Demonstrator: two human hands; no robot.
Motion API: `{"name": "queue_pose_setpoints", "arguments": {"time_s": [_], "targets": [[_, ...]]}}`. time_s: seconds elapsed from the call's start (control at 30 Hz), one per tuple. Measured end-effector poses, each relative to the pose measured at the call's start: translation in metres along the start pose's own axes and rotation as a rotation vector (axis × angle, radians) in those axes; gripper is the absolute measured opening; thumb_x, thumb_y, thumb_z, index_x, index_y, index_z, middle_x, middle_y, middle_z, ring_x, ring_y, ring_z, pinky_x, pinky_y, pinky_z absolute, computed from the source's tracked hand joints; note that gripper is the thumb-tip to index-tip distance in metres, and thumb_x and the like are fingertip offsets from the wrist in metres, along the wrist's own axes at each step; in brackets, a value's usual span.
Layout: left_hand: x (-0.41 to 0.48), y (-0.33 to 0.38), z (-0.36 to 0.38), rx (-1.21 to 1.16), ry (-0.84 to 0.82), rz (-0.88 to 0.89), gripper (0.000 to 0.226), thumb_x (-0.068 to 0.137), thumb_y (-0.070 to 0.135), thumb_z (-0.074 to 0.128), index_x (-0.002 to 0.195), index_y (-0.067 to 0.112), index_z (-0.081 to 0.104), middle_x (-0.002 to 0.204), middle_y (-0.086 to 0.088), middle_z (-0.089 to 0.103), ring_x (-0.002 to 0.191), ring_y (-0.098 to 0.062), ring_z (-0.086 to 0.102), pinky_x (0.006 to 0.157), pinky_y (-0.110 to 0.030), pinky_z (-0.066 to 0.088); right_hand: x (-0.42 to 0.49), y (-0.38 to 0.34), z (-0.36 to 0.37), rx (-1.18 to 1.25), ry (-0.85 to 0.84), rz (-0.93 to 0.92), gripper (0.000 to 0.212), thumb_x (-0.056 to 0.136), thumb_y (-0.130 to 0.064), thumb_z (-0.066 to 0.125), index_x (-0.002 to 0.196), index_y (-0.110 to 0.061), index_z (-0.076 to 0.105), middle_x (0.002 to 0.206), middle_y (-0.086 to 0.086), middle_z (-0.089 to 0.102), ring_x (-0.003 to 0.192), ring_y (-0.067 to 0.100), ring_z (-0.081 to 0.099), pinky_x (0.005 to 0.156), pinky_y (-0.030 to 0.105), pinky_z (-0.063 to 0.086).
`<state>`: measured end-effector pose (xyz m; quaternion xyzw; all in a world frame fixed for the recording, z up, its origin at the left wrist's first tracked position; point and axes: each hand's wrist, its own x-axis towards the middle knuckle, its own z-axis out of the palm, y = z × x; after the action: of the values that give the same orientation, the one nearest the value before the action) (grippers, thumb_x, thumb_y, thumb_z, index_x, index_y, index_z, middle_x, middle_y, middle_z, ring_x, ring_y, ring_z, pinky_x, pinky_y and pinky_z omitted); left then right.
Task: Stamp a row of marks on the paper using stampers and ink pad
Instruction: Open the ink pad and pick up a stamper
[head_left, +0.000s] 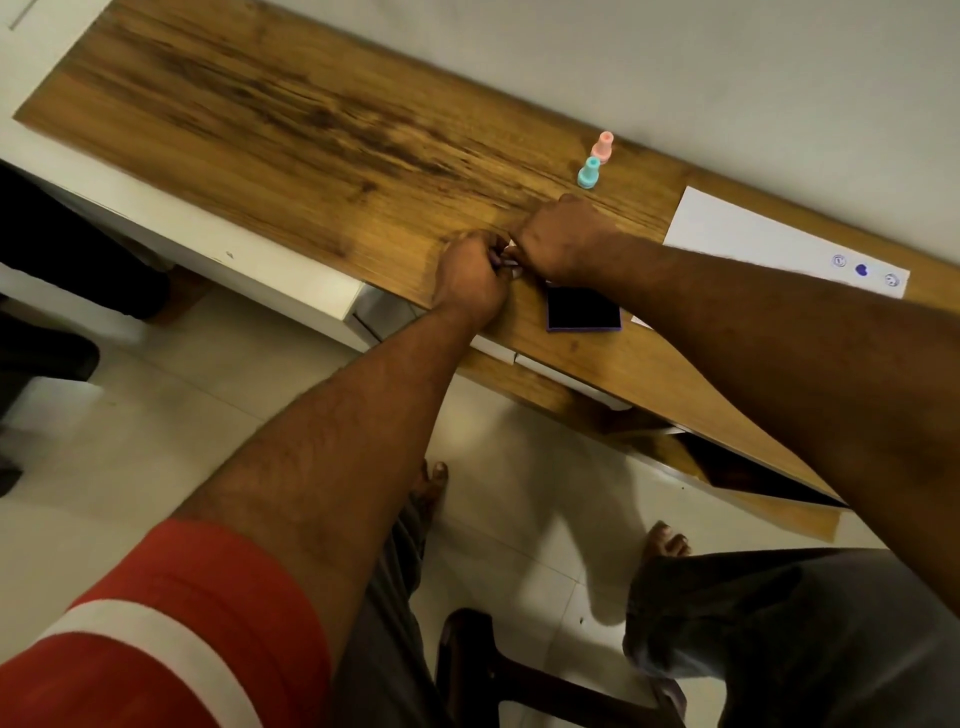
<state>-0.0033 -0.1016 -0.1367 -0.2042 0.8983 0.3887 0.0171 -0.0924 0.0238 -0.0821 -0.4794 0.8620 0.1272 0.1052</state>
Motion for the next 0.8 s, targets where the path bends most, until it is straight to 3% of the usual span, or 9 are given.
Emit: {"name": "queue_pose_setpoints", "arguments": {"time_s": [0.23, 0.37, 0.53, 0.63, 0.73, 0.8], "targets": [[0.002, -0.003, 0.002, -0.011, -0.003, 0.007, 0.021, 0.084, 0.02, 0.086, 0.1, 0.027, 0.074, 0.077, 0.015, 0.06, 0.075, -0.007, 0.059, 0.071, -0.024, 0.043, -0.003, 0.007, 0.001, -0.064, 0.015, -0.093, 0.036, 0.109, -0.04, 0.035, 0.11, -0.016, 0.061, 0.106, 0.012, 0.068, 0.098, 0.03, 0.063, 0.093, 0.044, 0.047], [0.002, -0.002, 0.003, -0.025, -0.014, -0.005, 0.02, 0.085, 0.021, 0.087, 0.095, 0.028, 0.071, 0.078, 0.013, 0.062, 0.079, -0.01, 0.062, 0.076, -0.027, 0.049, -0.003, 0.01, 0.004, -0.079, 0.055, -0.135, 0.037, 0.108, -0.039, 0.034, 0.117, -0.014, 0.06, 0.115, 0.014, 0.068, 0.106, 0.032, 0.063, 0.096, 0.045, 0.046], [0.0, -0.001, 0.003, -0.061, 0.0, 0.018, 0.021, 0.086, 0.023, 0.086, 0.105, 0.021, 0.078, 0.083, 0.008, 0.07, 0.085, -0.014, 0.068, 0.079, -0.03, 0.052, -0.01, 0.022, 0.007, 0.046, 0.135, -0.096, 0.043, 0.108, -0.046, 0.035, 0.113, -0.01, 0.059, 0.1, 0.015, 0.068, 0.085, 0.029, 0.06, 0.075, 0.039, 0.048], [-0.002, -0.004, 0.006, -0.112, 0.029, -0.013, 0.026, 0.084, 0.021, 0.087, 0.108, 0.019, 0.077, 0.09, 0.005, 0.072, 0.088, -0.014, 0.068, 0.084, -0.031, 0.056, -0.026, 0.03, 0.01, 0.13, 0.185, -0.015, 0.045, 0.107, -0.049, 0.036, 0.109, -0.01, 0.059, 0.087, 0.012, 0.065, 0.071, 0.021, 0.05, 0.063, 0.034, 0.039], [-0.006, -0.006, 0.009, -0.153, 0.052, -0.027, 0.034, 0.082, 0.02, 0.089, 0.113, 0.019, 0.076, 0.087, 0.011, 0.065, 0.085, -0.009, 0.063, 0.088, -0.032, 0.057, -0.048, 0.036, 0.018, 0.213, 0.173, 0.101, 0.05, 0.107, -0.054, 0.036, 0.111, -0.012, 0.064, 0.082, 0.004, 0.059, 0.073, 0.019, 0.052, 0.062, 0.032, 0.037], [-0.007, -0.005, 0.008, -0.189, 0.044, -0.039, 0.042, 0.08, 0.019, 0.091, 0.118, 0.018, 0.074, 0.09, 0.012, 0.063, 0.089, -0.01, 0.063, 0.094, -0.035, 0.057, -0.067, 0.042, 0.026, 0.248, 0.129, 0.149, 0.052, 0.106, -0.056, 0.036, 0.114, -0.013, 0.066, 0.089, 0.006, 0.066, 0.076, 0.018, 0.053, 0.062, 0.031, 0.037]]}}
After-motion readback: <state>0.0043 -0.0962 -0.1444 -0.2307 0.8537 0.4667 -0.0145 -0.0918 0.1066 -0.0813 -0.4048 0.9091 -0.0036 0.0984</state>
